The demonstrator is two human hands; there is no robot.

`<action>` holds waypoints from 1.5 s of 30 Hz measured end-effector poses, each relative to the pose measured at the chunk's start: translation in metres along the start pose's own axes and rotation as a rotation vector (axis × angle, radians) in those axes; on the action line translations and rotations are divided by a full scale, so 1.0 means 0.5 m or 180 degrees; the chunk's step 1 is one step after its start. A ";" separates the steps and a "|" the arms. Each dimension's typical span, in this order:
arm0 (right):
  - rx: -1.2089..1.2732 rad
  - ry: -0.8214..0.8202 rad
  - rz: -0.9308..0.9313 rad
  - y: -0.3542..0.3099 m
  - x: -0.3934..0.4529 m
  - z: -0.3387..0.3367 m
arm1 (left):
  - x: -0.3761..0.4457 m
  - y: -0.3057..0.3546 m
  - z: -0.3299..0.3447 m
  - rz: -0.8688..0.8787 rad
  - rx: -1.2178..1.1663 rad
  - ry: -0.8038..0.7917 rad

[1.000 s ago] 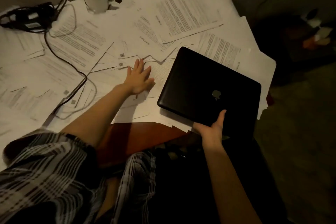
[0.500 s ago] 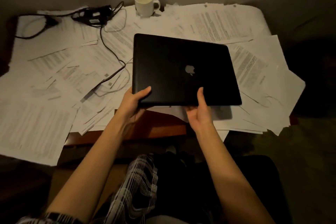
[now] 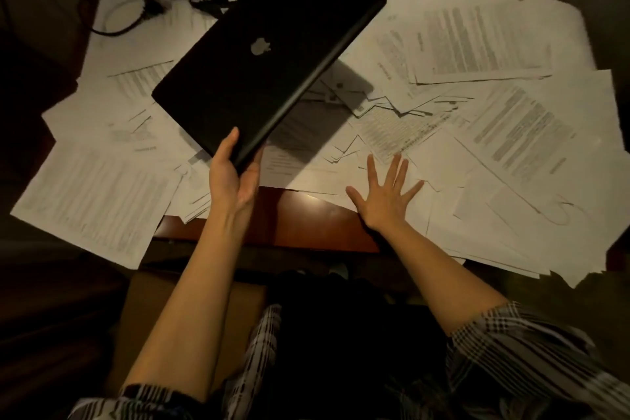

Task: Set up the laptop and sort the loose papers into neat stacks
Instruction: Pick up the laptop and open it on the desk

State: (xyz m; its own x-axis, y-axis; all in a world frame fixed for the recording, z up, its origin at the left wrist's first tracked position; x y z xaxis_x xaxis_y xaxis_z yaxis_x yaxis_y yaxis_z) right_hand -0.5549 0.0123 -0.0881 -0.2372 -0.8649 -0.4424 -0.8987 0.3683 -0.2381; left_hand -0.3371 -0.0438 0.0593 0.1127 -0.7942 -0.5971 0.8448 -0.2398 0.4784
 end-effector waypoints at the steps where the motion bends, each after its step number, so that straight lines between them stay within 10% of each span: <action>1: -0.0019 0.0042 -0.0022 0.004 0.002 0.005 | 0.004 -0.003 -0.005 0.0027 -0.0008 0.0049; 20: -0.0020 -0.0095 0.0571 -0.041 0.035 -0.066 | -0.003 0.036 -0.053 0.0442 -0.0157 0.0262; 29: -0.0932 0.0119 -0.1651 -0.207 0.075 -0.008 | 0.003 0.088 -0.094 0.0703 -0.0261 0.0515; 45: -0.0720 0.0126 -0.1561 -0.243 0.185 0.008 | 0.052 0.123 -0.113 0.0934 -0.1010 0.0721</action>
State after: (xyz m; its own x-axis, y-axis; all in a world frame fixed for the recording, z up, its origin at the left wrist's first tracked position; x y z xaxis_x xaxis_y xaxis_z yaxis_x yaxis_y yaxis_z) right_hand -0.4660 -0.1112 -0.1037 0.2203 -0.9306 -0.2923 -0.9634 -0.1607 -0.2143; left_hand -0.2529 -0.0478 0.0367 0.4513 -0.6529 -0.6084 0.8741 0.1861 0.4487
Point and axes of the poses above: each hand's wrist, its own x-axis towards the middle knuckle, its own z-axis out of the palm, y = z × x, the point moved 1 cm from there along x, towards the middle knuckle, and after that the axes turned 5 degrees about x, right-handed, at the moved point
